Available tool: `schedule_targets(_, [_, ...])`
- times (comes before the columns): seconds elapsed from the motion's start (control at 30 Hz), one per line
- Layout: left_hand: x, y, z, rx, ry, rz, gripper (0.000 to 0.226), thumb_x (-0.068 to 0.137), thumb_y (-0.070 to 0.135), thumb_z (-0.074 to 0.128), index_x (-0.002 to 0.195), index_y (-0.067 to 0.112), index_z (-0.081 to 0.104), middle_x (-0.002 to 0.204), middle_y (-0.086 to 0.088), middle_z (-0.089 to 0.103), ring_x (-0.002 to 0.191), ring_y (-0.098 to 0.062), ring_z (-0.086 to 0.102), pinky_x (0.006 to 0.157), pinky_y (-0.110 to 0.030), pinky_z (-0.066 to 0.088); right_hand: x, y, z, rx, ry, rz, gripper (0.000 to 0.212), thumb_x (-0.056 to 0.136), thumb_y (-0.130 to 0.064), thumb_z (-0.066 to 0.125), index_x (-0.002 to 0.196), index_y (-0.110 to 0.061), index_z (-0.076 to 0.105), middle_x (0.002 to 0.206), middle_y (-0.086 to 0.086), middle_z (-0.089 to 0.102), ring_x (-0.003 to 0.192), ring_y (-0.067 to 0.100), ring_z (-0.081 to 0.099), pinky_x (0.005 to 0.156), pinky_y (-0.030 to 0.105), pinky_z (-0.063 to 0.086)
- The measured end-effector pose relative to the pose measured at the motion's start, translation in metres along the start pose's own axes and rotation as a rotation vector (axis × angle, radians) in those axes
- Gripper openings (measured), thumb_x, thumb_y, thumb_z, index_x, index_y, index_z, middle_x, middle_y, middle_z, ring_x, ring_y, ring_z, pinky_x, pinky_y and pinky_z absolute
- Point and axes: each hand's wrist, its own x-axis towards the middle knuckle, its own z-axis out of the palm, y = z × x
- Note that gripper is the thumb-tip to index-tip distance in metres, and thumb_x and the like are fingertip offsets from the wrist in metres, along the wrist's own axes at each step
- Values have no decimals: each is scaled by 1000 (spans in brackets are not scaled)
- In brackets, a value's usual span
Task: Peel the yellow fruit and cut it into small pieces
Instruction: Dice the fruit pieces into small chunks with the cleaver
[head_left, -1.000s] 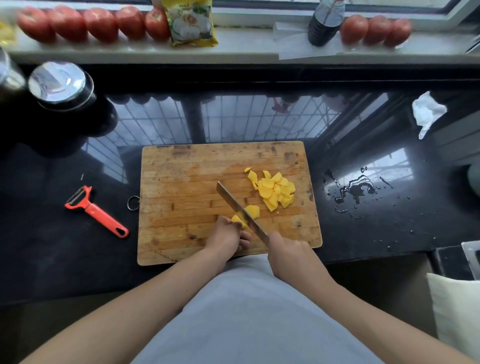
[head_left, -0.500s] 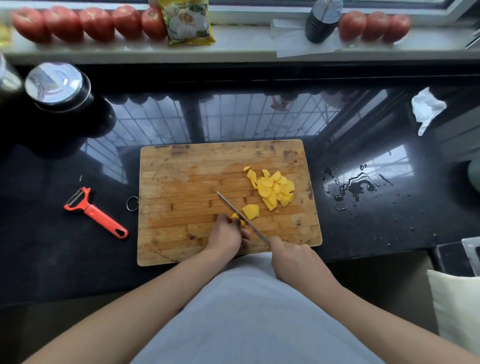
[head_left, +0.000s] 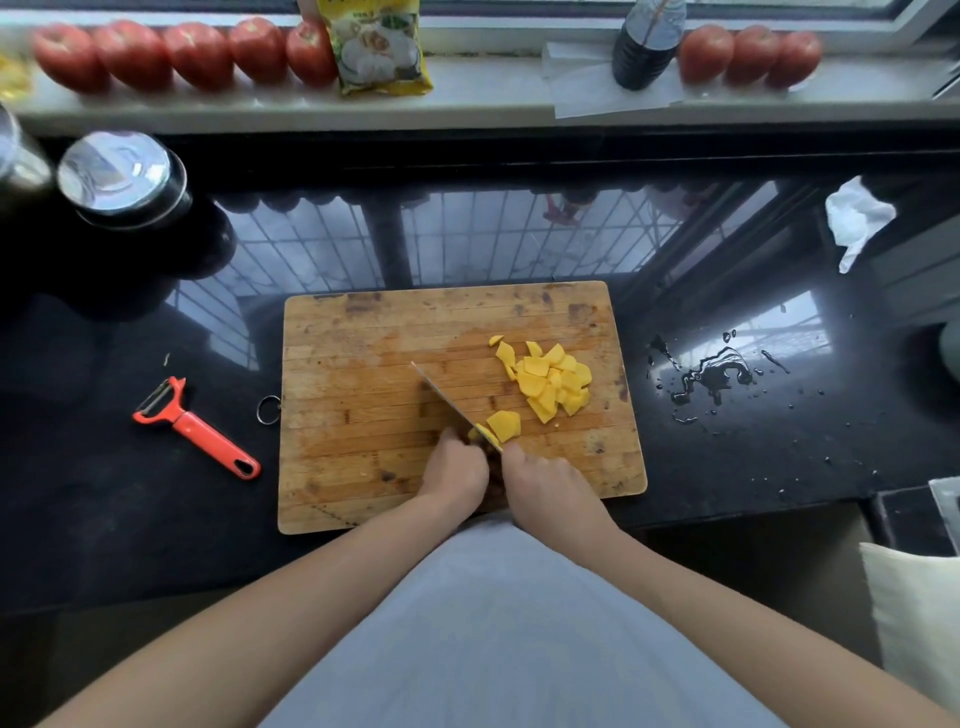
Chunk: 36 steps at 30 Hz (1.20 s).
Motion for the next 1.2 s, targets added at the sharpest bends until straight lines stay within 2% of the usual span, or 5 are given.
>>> schedule_targets(0.27, [-4,-6,-2,-146,-91,-6,16,108,28,43,108,14,50,87,-11,79,75,-26,74,75,-40,59,-2,16,-9,214,128,128,10,104,-17,44,94,-18,42,76,2,60,69,31,62,57,39,47])
schedule_targets(0.63, [0,-13,5,-155,-97,17,13,107,23,38,102,13,46,81,-13,77,63,-25,65,69,-38,55,-29,26,-3,48,68,-34,64,52,7,81,75,-22,28,48,-10,23,34,20,14,44,18,-8])
schedule_targets(0.8, [-1,-12,4,-95,-87,60,14,108,23,36,100,17,46,82,-10,77,64,-24,68,62,-31,50,-38,27,-1,-65,19,7,30,87,-3,60,85,-18,34,65,0,54,47,29,42,42,26,8])
schedule_targets(0.93, [-1,-13,5,-36,-77,104,14,108,25,37,100,17,45,80,-10,77,65,-25,68,66,-37,55,-38,24,-7,-12,34,-11,65,48,3,83,73,-22,28,45,-7,25,35,15,0,47,21,-10])
schedule_targets(1.2, [4,-12,6,82,-64,159,21,108,31,34,99,17,45,79,-8,77,69,-29,72,76,-50,61,-33,28,4,5,40,27,24,91,0,50,85,-17,34,66,2,56,49,30,39,43,29,10])
